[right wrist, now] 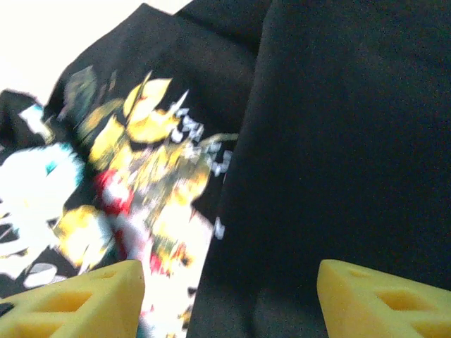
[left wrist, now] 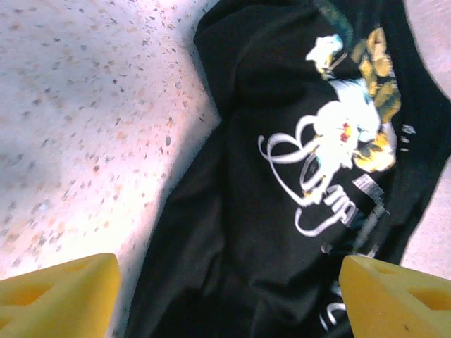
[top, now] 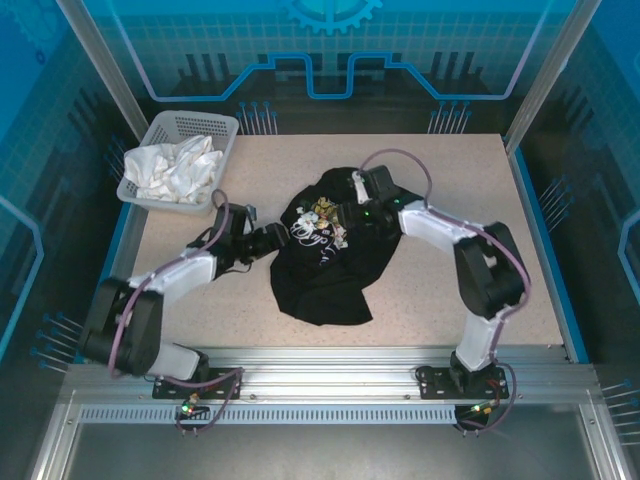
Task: Fold the inside-out t-shirt
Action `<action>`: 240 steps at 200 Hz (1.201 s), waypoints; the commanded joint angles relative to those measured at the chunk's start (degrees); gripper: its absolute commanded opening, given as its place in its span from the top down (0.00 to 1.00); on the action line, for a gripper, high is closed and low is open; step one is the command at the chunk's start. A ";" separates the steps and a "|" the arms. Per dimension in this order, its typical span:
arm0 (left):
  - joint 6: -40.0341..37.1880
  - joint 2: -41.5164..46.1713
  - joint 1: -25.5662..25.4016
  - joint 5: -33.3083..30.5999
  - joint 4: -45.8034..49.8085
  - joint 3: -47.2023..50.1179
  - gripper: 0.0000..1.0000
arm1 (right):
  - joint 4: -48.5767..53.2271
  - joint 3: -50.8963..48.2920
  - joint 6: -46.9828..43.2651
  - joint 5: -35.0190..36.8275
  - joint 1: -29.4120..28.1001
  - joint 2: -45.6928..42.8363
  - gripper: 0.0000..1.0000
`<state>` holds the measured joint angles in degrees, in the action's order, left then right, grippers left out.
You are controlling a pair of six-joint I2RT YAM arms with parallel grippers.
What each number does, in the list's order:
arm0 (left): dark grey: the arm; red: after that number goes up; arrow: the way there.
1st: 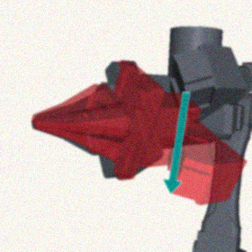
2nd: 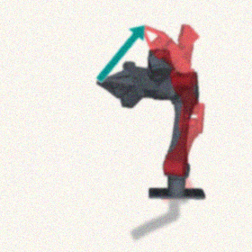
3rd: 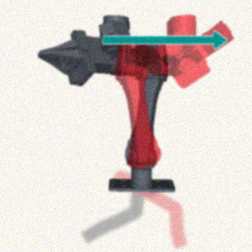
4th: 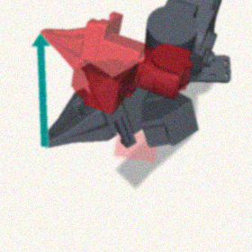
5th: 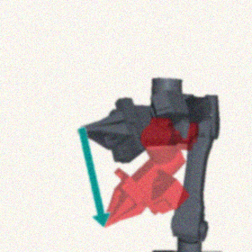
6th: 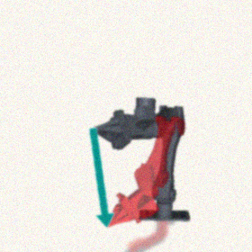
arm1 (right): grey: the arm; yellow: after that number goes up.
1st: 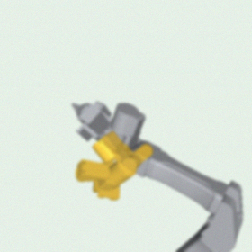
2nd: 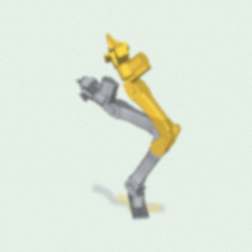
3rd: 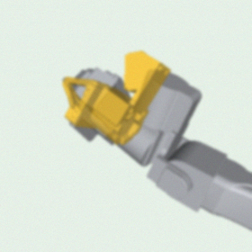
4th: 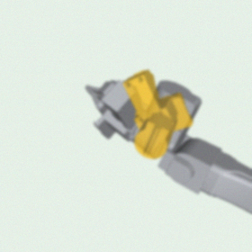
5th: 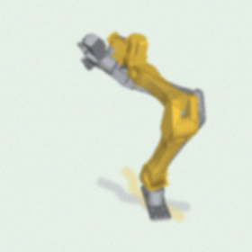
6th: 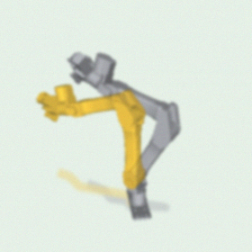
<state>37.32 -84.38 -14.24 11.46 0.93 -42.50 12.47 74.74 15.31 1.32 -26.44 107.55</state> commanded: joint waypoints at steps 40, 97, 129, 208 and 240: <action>-3.12 -20.10 -0.33 7.77 -3.51 -15.65 0.31 | 8.07 11.60 -2.07 -1.85 1.52 12.46 0.54; -5.90 -26.99 0.05 10.97 -3.66 -28.12 1.00 | 5.85 12.29 -5.40 -4.28 2.75 5.11 0.98; -10.19 -11.78 0.97 8.79 -4.04 -29.60 1.00 | 2.62 7.00 -7.19 -5.63 4.58 -9.79 1.00; -25.76 7.61 -21.63 6.54 2.65 -25.99 0.81 | 1.64 -20.81 -2.12 5.73 9.38 -41.94 0.80; -28.04 6.51 -26.03 9.33 7.15 -19.58 0.49 | 5.24 -29.75 -0.37 6.19 14.78 -45.74 0.59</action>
<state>13.10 -75.66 -38.68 19.38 0.45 -67.64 11.73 50.24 13.02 3.66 -15.20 62.78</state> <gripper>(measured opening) 0.441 0.362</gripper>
